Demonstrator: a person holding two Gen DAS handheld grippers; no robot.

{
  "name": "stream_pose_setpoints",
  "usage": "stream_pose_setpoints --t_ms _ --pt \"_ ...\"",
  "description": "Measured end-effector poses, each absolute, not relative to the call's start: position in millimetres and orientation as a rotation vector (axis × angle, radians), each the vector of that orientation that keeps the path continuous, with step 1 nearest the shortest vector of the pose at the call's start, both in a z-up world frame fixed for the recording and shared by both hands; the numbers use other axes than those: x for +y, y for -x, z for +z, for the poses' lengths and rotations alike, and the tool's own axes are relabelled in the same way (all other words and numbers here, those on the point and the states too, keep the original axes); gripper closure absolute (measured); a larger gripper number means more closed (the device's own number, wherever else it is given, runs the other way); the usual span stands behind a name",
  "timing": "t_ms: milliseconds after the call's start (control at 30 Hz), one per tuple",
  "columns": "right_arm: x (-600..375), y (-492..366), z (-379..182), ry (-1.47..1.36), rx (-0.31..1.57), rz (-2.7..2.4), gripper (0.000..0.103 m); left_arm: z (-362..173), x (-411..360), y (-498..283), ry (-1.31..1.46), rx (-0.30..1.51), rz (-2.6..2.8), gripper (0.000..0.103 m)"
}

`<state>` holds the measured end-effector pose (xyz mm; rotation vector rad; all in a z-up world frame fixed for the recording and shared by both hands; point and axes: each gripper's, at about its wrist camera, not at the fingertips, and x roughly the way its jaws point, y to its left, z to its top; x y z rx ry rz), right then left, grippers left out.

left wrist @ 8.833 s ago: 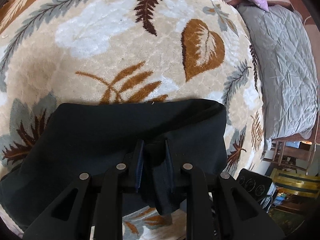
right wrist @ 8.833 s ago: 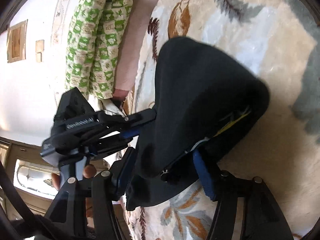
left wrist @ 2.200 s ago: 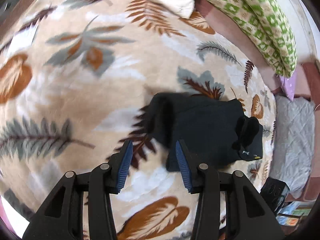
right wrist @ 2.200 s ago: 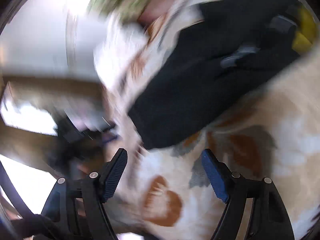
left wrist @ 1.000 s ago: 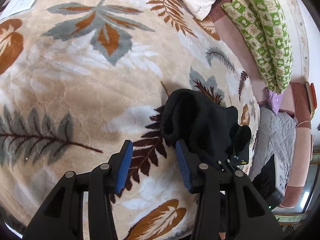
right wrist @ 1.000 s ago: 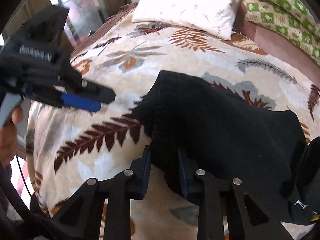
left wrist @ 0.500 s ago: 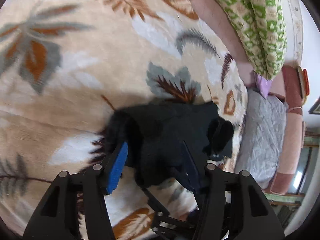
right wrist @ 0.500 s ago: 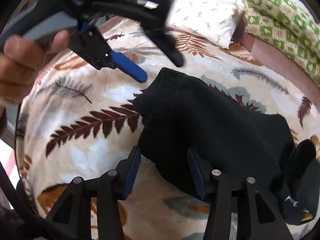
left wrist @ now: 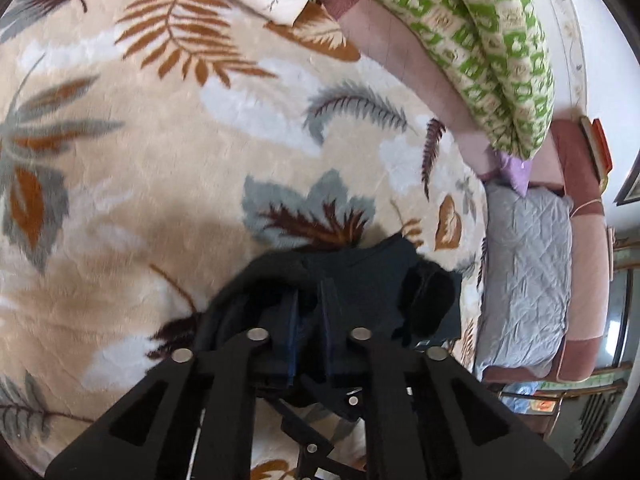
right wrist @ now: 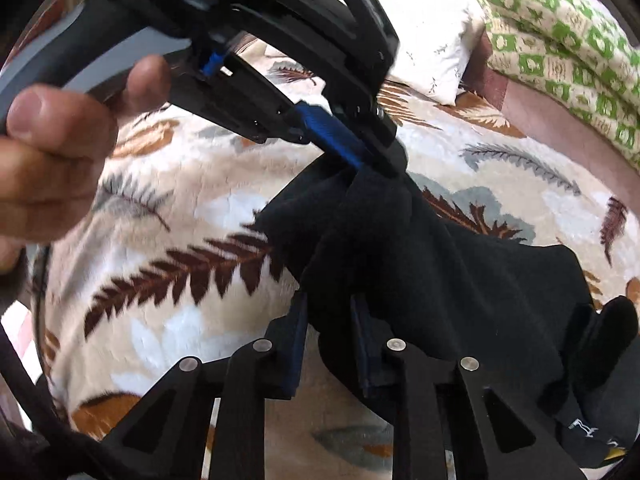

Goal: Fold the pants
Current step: 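Press the pants with the left tool while the right tool holds the edge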

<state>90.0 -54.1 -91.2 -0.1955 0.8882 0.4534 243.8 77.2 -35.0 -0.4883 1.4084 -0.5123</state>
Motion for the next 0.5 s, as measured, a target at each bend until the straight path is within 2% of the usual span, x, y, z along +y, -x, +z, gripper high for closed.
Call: stream_pose_setpoints --t_ms 267,500 --pt "-57.8 -131.6 -72.5 0.03 0.911 0.477 0.083 -22.3 80.9 -271.2 0.455 1.375 -0.502 0.096" --pt "-55.7 -160.5 -97.2 -0.074 0.968 0.488 0.079 -61.3 101.1 -292.0 0.428 1.468 -0.41 0.094"
